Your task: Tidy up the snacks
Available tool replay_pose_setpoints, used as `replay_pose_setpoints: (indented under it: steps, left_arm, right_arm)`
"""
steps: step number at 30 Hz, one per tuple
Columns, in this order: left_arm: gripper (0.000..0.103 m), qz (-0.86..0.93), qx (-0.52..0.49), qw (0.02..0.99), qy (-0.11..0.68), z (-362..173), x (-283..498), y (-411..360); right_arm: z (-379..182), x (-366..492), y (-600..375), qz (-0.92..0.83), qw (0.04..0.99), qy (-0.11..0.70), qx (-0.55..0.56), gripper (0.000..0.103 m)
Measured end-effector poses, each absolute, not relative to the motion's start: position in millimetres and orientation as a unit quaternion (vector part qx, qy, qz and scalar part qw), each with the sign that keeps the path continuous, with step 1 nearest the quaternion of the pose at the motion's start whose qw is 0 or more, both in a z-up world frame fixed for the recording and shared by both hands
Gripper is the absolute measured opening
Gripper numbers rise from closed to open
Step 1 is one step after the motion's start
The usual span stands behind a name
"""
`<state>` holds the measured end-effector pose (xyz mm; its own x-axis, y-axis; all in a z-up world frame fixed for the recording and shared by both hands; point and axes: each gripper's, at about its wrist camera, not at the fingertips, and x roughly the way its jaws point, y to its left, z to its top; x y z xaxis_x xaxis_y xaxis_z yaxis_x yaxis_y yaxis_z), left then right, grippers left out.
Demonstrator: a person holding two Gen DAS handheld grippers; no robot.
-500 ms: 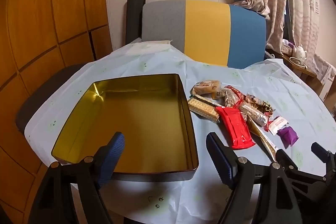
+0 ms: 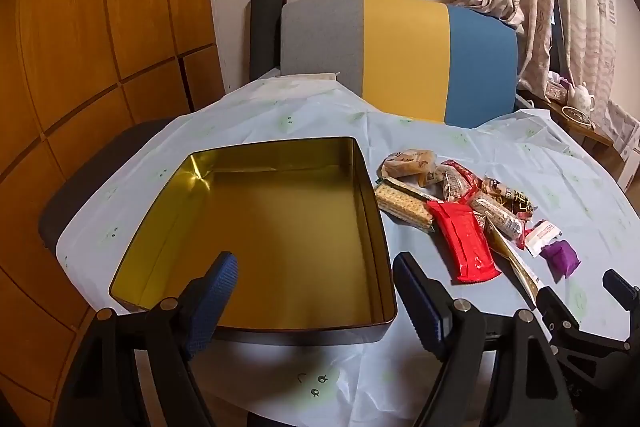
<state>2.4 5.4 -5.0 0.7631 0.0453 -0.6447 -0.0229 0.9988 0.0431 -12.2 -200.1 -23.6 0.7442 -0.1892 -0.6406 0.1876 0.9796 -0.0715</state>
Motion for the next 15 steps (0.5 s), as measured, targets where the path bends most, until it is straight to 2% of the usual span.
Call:
replay_pose_setpoints:
  steps: [15]
  left_arm:
    - [0.081,0.015,0.029,0.939,0.341,0.5,-1.2,-0.2]
  right_arm:
    - [-19.0,-14.8,-205.5,-0.101,0.938,0.333,0.008,0.103]
